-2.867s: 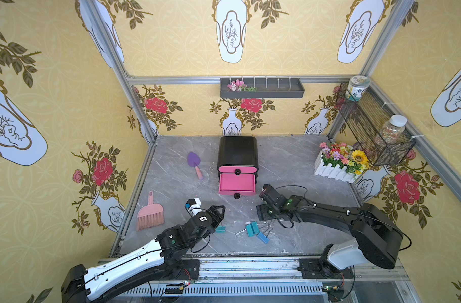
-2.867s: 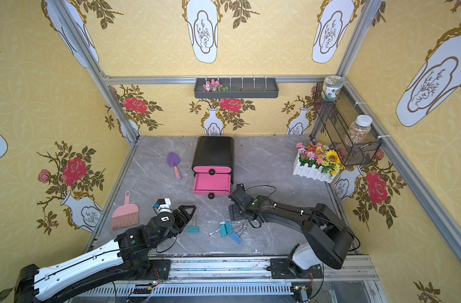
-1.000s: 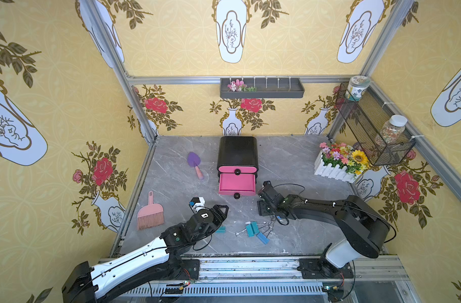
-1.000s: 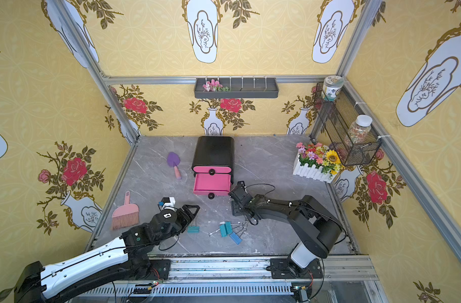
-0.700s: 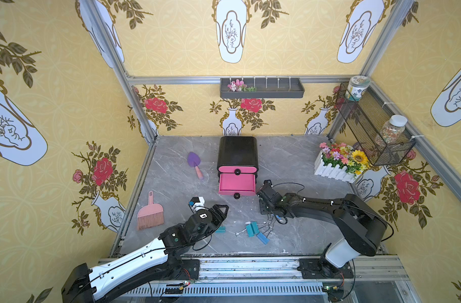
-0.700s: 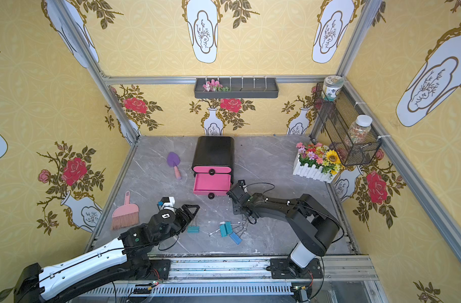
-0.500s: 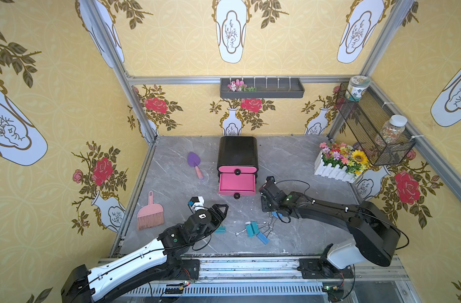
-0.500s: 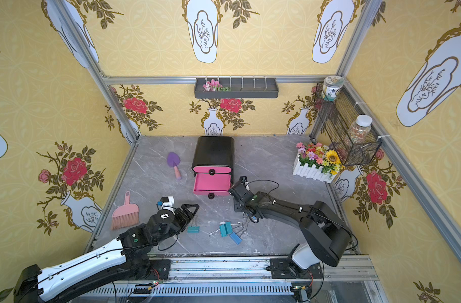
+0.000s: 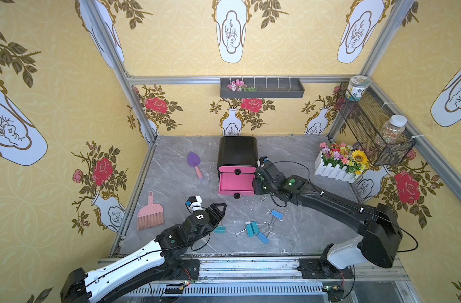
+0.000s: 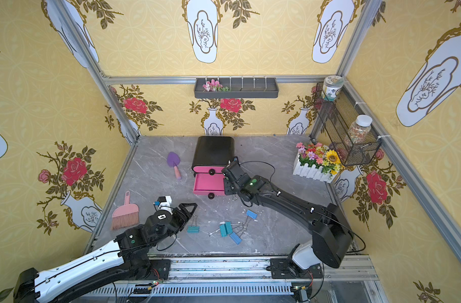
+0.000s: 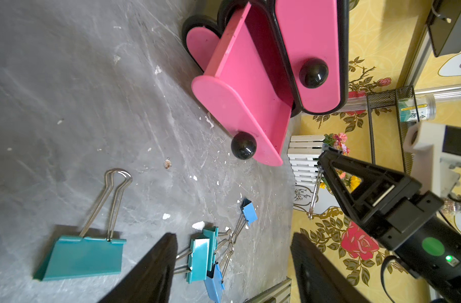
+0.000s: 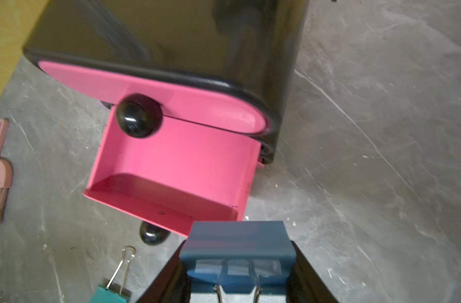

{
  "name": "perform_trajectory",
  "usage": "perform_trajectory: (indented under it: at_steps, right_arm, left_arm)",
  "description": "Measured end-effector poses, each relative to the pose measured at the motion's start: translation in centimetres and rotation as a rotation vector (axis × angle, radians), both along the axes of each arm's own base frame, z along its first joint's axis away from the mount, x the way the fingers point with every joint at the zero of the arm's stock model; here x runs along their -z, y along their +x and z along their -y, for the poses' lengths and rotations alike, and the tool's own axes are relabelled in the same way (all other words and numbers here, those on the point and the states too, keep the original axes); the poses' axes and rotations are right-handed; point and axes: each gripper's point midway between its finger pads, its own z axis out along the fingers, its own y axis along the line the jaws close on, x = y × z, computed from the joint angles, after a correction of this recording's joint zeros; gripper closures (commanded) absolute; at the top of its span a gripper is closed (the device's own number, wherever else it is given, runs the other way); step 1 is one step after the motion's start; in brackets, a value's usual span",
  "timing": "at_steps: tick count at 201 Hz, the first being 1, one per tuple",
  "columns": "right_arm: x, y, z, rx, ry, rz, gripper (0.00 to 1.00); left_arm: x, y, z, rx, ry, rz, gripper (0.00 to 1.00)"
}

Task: Put the binder clips in the drawer according to color
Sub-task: Place the binder clip in the drawer.

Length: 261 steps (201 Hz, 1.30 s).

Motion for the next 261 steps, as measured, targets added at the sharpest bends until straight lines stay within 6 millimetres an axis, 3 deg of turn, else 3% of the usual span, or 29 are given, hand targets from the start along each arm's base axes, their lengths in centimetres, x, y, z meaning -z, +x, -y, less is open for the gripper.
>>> perform_trajectory:
  at_steps: [39,87,173,261]
  right_arm:
    - [0.6,1.5,-3.2,-0.030,0.044,-0.051,0.58]
    - [1.3,2.1,-4.8,0.036,0.130,-0.127,0.63]
    - [2.3,2.8,-4.8,0.285,0.280,-0.221,0.64]
    - [3.0,3.7,-3.9,0.534,0.391,-0.266,0.63]
  left_arm:
    - [-0.4,-0.2,-0.6,-0.012,-0.014,0.012,0.26]
    - [-0.1,-0.3,-0.8,-0.017,-0.009,0.004,0.25]
    - [0.9,-0.5,-0.7,-0.003,-0.004,-0.009,0.25]
    - [0.3,-0.8,-0.7,0.006,-0.048,0.015,0.26]
